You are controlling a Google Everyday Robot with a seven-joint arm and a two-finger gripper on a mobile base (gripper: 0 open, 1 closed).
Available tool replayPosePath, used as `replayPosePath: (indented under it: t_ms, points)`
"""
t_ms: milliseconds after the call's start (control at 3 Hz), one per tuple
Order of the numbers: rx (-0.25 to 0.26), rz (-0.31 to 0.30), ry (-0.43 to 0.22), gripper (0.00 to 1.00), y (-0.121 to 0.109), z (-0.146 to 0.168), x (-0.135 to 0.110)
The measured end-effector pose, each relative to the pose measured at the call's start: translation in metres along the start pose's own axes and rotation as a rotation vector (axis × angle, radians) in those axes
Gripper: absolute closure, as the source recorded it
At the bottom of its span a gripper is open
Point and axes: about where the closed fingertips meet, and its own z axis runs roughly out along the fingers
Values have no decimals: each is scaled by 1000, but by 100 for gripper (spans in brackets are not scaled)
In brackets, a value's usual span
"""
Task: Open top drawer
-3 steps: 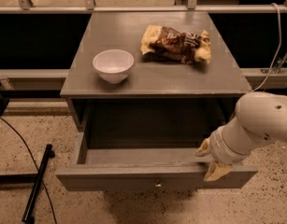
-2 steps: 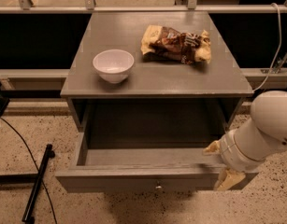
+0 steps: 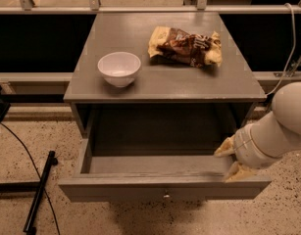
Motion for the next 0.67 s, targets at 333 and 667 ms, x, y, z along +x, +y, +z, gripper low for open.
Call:
replayPosePath:
  t_ms: [333, 667]
  points:
    - [26, -13, -4, 71, -21, -2, 0]
    - [17, -22, 2, 94, -33, 12, -2]
